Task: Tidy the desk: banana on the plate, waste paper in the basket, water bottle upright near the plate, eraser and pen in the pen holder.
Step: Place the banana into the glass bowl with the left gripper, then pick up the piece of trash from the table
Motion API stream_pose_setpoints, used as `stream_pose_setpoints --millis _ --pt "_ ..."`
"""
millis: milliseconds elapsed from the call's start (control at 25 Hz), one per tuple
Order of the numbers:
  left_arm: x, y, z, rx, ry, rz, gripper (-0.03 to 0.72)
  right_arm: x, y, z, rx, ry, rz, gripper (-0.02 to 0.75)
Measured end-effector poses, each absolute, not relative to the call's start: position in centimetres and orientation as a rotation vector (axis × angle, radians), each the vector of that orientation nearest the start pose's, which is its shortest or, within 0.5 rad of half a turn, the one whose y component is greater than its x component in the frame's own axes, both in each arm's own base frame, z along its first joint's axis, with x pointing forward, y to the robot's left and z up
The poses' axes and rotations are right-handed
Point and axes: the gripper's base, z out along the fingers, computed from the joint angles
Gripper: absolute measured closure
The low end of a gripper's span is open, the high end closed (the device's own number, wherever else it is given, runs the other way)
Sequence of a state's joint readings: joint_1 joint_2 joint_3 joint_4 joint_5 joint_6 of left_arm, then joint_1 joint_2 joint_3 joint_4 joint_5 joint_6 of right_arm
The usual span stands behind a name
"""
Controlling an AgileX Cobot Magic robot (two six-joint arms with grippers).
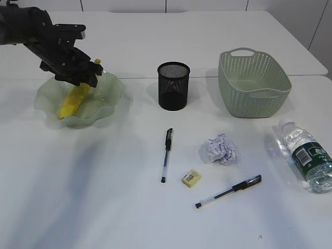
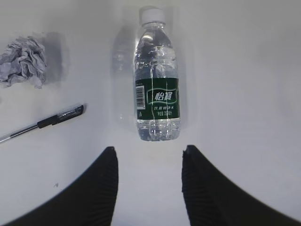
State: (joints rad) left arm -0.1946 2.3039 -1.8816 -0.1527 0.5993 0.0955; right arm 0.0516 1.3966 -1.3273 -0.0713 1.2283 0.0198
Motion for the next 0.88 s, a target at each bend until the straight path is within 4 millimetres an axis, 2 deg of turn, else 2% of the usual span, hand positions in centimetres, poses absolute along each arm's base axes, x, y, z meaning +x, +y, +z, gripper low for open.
stream_pose_setpoints --millis 240,320,400,680,880 --pt "50.6 -10.8 17.5 0.24 2.484 -0.201 0.331 27.2 0.8 34.9 -0.061 2.775 -0.083 0.399" --pt "50.7 -10.8 18.3 0.239 2.463 -0.203 0.331 27.2 0.8 34.9 -0.061 2.775 -0.083 0.399" --pt "50.9 -10.8 19.7 0.242 2.436 -0.204 0.331 27.2 0.8 34.9 -0.059 2.774 -0.075 0.399" --pt "50.8 -10.6 27.5 0.275 2.283 -0.164 0.331 27.7 1.6 34.4 -0.04 2.78 0.039 0.399" --pt "49.9 -10.3 30.2 0.296 2.265 -0.13 0.331 29.0 2.2 32.8 -0.023 2.833 0.127 0.399"
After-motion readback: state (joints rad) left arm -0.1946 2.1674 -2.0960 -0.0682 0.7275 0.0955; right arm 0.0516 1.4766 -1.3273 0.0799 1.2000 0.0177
